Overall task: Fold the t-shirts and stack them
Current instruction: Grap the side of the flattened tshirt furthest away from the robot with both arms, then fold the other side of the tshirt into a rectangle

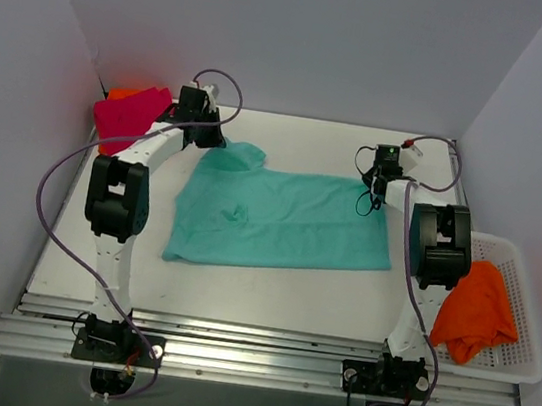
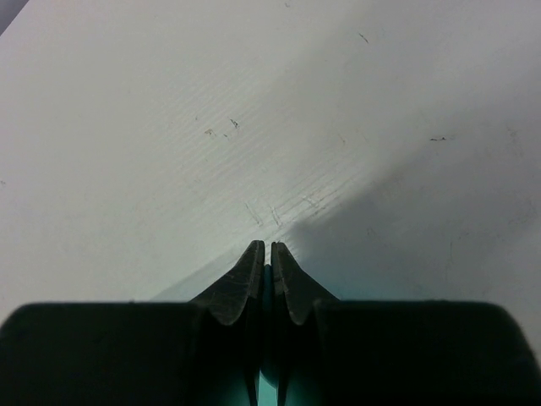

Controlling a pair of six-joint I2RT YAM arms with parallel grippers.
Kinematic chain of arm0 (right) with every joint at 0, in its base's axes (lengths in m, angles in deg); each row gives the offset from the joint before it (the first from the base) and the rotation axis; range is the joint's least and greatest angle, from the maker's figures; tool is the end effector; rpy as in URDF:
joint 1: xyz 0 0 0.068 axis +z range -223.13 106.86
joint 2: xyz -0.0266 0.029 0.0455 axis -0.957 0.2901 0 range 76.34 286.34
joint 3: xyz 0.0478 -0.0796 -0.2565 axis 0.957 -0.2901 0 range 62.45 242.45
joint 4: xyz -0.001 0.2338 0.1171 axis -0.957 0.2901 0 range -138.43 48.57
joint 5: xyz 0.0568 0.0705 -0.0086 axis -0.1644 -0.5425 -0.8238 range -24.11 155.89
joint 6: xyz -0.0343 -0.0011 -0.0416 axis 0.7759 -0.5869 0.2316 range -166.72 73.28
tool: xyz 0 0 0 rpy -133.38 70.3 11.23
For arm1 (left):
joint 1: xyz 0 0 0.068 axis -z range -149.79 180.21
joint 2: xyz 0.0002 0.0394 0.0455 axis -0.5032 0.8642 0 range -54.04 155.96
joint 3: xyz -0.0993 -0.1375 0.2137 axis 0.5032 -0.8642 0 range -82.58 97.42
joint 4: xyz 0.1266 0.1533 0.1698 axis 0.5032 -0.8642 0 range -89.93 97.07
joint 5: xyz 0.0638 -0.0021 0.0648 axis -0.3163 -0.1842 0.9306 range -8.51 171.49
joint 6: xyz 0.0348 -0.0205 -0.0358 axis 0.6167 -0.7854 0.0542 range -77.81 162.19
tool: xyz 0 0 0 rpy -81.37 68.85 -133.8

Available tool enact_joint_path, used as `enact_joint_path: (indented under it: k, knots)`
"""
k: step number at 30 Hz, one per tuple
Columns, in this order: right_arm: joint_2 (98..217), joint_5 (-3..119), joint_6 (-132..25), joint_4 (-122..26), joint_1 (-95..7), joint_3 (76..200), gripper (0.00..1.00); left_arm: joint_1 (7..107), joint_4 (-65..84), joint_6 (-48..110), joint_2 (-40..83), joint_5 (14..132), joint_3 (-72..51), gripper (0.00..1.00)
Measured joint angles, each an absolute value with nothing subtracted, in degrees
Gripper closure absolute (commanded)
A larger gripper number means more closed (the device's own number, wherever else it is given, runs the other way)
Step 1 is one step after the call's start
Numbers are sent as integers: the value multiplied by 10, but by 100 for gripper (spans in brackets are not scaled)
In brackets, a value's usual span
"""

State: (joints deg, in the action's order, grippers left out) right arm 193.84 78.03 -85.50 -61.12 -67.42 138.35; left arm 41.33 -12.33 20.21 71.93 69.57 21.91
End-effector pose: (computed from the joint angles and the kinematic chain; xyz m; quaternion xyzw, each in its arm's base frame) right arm 0.4587 0.0383 0.1772 0.2953 0.8056 0.1070 0.5023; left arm 0.4964 -0.1051 0.2220 -0.0426 0.9046 -0.2082 0.3694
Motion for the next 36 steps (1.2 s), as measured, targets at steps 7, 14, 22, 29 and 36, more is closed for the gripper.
enact_joint_path:
  k: [7,14,22,29,36]
  knots:
    - [1895,774,-854,-610,-674,1345,100,435,-109,206,625,718,112,98]
    - [1810,774,-856,-613,-674,1273,100,461,-87,206,534,743,-10,98]
    - [1717,776,-859,-617,-667,1173,100,495,-52,199,406,788,-169,98]
    - [1649,790,-874,-624,-662,1080,84,589,-37,174,293,883,-295,98]
    - [1598,835,-921,-599,-663,1026,0,714,-78,52,186,1055,-423,6]
